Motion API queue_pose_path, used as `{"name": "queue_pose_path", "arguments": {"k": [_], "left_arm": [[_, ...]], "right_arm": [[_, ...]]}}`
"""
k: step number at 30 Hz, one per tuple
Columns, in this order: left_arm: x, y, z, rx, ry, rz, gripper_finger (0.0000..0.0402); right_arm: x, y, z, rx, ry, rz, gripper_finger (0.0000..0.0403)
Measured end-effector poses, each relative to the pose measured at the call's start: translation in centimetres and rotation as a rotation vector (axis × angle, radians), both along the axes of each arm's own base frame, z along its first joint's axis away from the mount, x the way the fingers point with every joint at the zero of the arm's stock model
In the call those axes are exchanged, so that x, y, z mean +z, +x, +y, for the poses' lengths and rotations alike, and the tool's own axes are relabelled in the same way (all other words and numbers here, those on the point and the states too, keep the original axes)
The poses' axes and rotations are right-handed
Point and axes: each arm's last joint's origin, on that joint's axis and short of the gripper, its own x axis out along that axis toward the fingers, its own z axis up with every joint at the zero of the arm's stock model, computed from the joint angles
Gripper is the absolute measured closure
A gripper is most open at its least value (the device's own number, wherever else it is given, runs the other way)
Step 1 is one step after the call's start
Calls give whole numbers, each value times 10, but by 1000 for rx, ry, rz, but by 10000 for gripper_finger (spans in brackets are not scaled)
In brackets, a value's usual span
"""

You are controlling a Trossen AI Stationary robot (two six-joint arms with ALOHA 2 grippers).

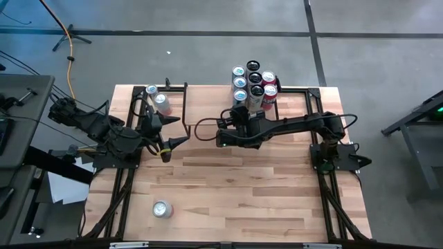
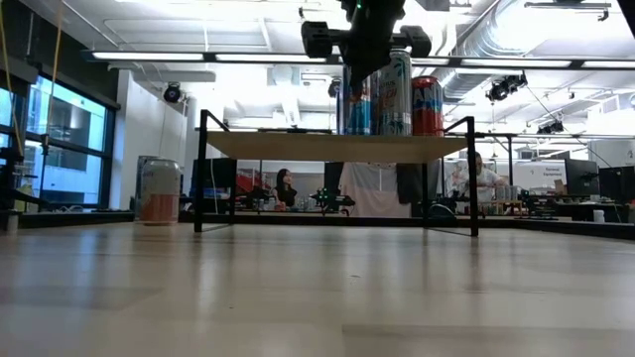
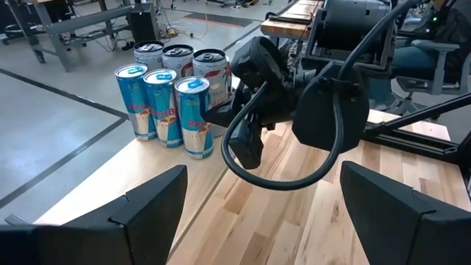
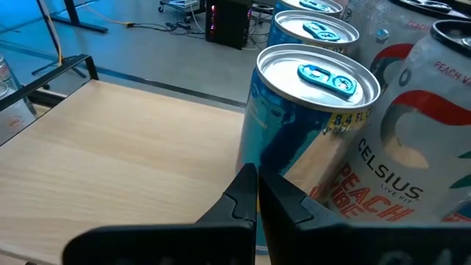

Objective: Place canned beverage on shelf
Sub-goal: Put the bottom blue soda can on the shelf aligned with the blue soda can

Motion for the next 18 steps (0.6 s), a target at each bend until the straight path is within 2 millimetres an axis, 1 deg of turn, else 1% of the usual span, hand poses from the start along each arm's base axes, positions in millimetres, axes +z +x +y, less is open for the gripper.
{"name": "queue_pose_path", "arguments": {"k": [9,18], "left_arm": [[1,-3,2,-1,-1,-1,85],[9,-17,8,-2,-19,-38,85]], "right_arm": [[0,0,-4,-11,0,4,403],[0,-1,-7,-17,-1,14,403]]}}
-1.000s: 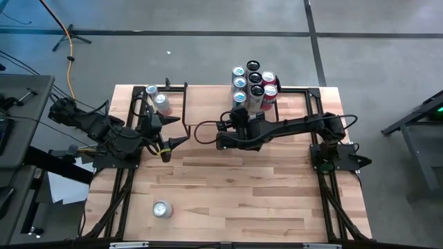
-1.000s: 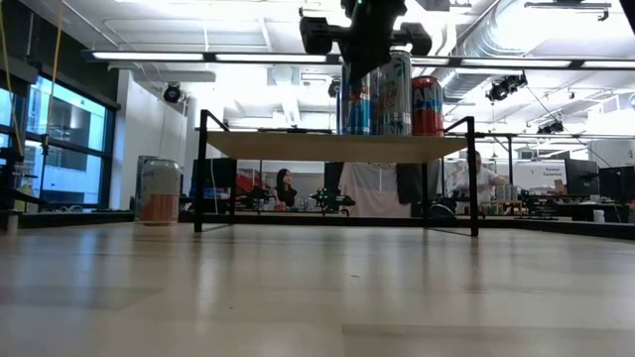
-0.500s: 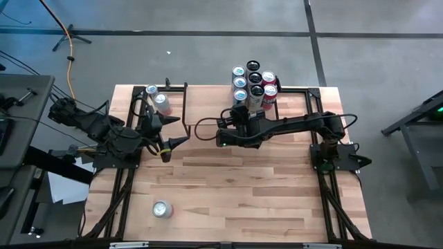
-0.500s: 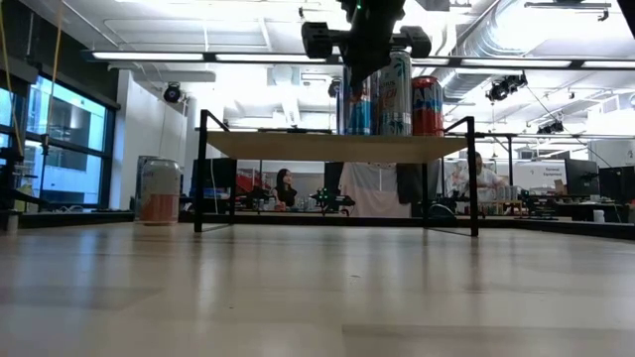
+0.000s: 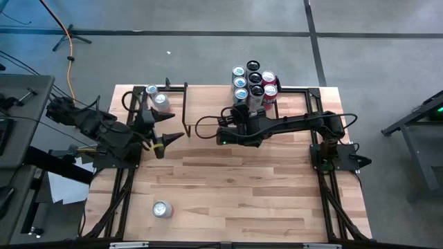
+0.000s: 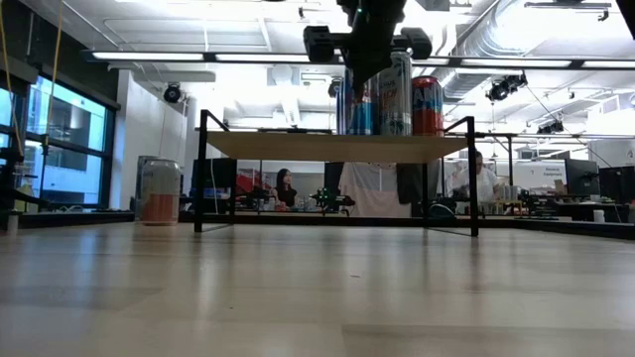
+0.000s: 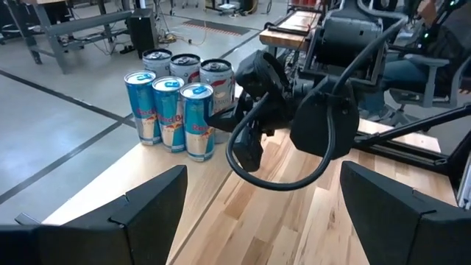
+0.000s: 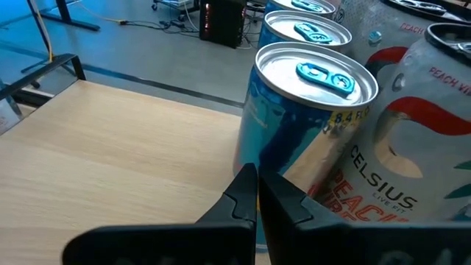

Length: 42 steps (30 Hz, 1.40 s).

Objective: Place canned beverage on shelf
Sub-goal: Put the bottom blue soda can on the shelf aligned with the blue soda can, then put the blue soda can on the shelf aligned with the blue soda can

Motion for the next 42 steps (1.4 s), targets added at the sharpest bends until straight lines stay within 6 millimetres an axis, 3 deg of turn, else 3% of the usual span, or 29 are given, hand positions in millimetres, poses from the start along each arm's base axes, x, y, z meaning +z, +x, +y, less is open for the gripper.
{"name": "queue_pose_path", "arguments": {"k": [17,22,27,31,34,42], "left_arm": [[4,-7,5,32,44,-11,85],[4,-7,4,10,69,6,85],[3,-6,3,-40,73,23,85],[3,-6,3,-41,60,19,85],[3,-7,3,-61,55,27,85],[3,-7,3,-74,49,29,85]], "right_arm": [[4,-7,2,12,19,42,403],[26,-7,15,71,71,42,403],[58,-16,37,292,167,249,403],[73,-38,53,497,249,427,403],[82,-65,59,568,276,444,403],[74,-154,62,646,374,100,403]]}}
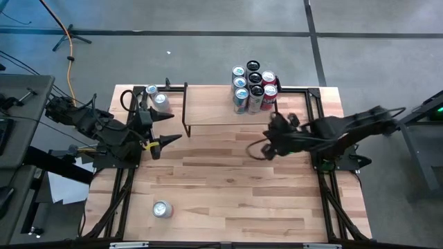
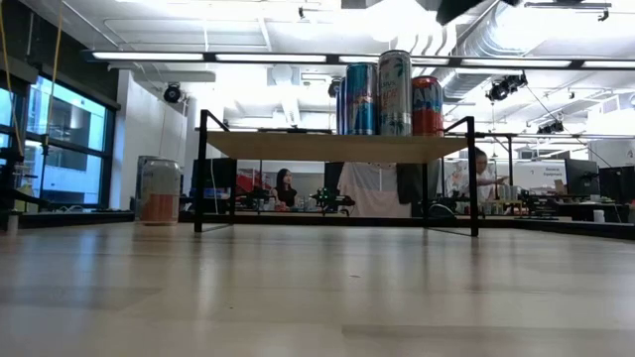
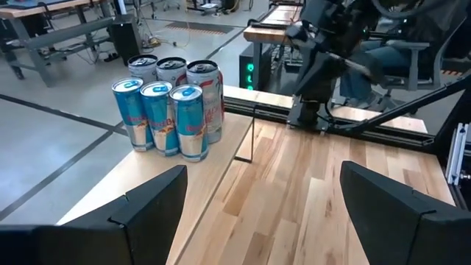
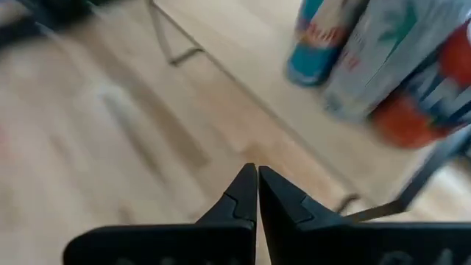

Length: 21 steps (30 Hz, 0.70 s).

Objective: Place canned beverage on shelf
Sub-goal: Put the blue soda can on the shelf aligned with the blue soda can

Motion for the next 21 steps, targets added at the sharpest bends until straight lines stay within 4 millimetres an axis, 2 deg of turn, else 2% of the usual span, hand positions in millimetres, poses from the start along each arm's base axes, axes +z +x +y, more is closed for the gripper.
{"name": "queue_pose_path", "arguments": {"k": [5,8,12,16,21], "left_arm": [[-22,4,0,14,-15,26,85],[-44,8,0,19,-77,-29,87],[-73,17,1,22,-116,-184,103],[-81,21,11,20,-109,-386,143],[-81,25,23,-32,-95,-438,231]], "right_arm": [[-14,-26,2,71,104,-283,403],[-22,-29,3,156,127,-428,403],[-26,-24,3,281,127,-602,403],[-24,-17,0,368,109,-675,403],[-23,-14,-6,397,55,-673,403]]}}
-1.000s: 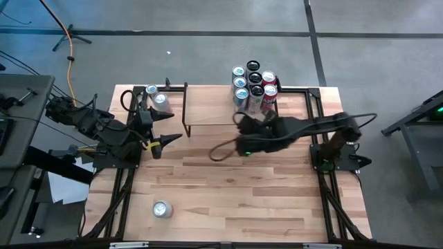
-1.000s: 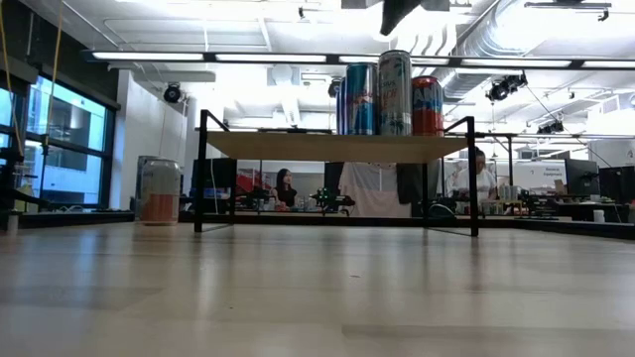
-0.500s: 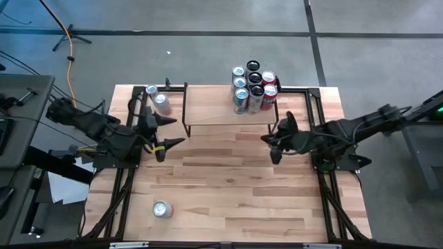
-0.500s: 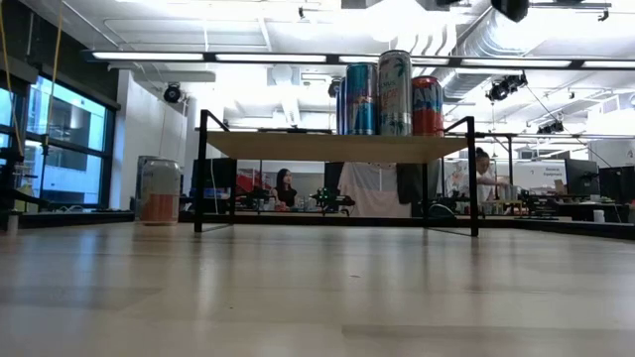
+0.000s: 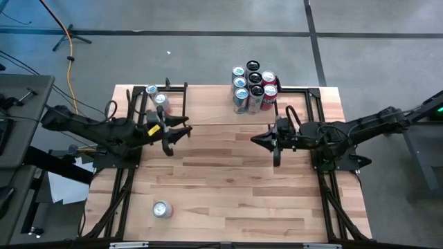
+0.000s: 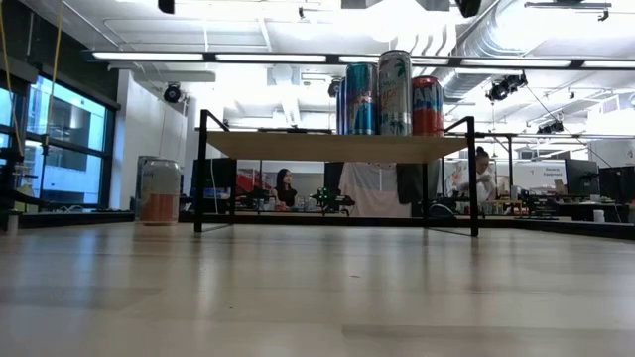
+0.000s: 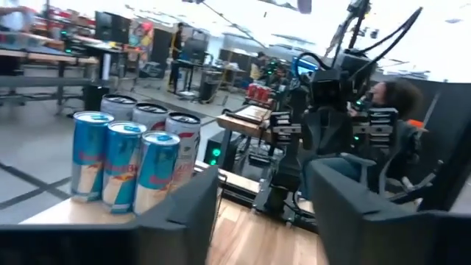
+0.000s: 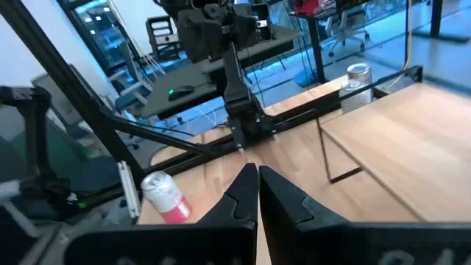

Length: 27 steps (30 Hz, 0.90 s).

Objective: Place canned beverage on shelf
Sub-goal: Put the blue soda can on the shelf aligned with the blue soda can

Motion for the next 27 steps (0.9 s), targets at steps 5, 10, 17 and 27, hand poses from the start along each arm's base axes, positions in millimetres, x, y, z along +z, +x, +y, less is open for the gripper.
{"name": "queue_pose_path", "arguments": {"k": [5,10,17,27], "left_arm": [[0,3,5,-103,20,0,360],[0,4,9,-133,23,-1,390],[-1,5,15,-53,67,21,391],[-1,5,15,-50,64,21,401]], "right_arm": [[0,1,-3,-4,-60,6,403],[0,1,-3,-5,-52,5,403],[0,1,-3,-3,-67,7,403],[-1,0,-3,-1,-81,22,402]]}}
